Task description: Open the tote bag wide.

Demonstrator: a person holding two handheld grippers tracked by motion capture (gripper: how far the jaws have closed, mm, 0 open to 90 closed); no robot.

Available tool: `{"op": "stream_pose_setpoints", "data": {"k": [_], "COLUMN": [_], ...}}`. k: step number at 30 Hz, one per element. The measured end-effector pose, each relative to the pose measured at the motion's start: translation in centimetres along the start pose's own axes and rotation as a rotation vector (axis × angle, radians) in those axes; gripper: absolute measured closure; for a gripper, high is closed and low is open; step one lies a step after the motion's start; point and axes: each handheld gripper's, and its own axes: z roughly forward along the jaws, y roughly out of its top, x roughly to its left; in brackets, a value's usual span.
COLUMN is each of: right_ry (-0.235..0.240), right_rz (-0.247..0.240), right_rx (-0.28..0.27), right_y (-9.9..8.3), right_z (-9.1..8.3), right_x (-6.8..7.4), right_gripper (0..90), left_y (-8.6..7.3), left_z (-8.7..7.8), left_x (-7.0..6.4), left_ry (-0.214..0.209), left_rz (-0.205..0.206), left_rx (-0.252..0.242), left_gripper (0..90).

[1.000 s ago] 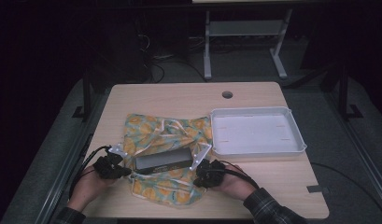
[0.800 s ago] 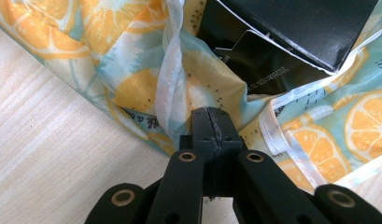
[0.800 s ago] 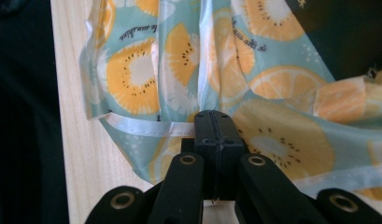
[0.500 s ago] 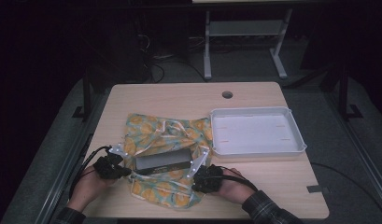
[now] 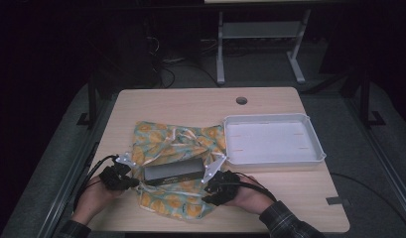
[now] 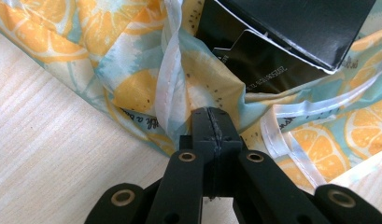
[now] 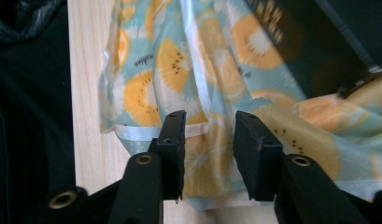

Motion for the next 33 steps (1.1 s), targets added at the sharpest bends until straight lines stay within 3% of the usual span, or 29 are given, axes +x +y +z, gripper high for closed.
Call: {"op": "stream_pose_setpoints", "data": {"k": [10, 26, 28, 29, 31, 33], "right_ry": [-0.014, -0.029, -0.038, -0.034, -0.064, -0.062], "right_rz": [0.006, 0.008, -0.003, 0.013, -0.001, 0.025], "right_rx": [-0.068, -0.110, -0.128, -0.128, -0.127, -0.138], "right_y": [0.4, 2.0, 2.4, 2.5, 2.9, 3.4], "right_z": [-1.6, -3.7, -3.9, -3.9, -3.9, -3.9], "right_x": [-0.9, -3.1, -3.6, -3.7, -4.3, -4.9], "right_gripper": [53.3, 47.1, 53.7, 60.6, 71.4, 82.3], "left_y": [0.0, 0.0, 0.0, 0.0, 0.0, 0.0], "left_z": [0.0, 0.1, 0.0, 0.1, 0.1, 0.0], "left_x": [0.0, -0.1, -0.1, -0.1, -0.1, -0.2], "left_ry": [0.001, -0.001, 0.000, 0.001, 0.004, 0.005], "left_rz": [0.004, -0.012, -0.013, -0.015, -0.012, -0.010], "left_rx": [0.000, -0.009, -0.010, -0.011, -0.011, -0.010], "left_gripper": [89.7, 89.7, 89.7, 89.7, 89.7, 89.7]}}
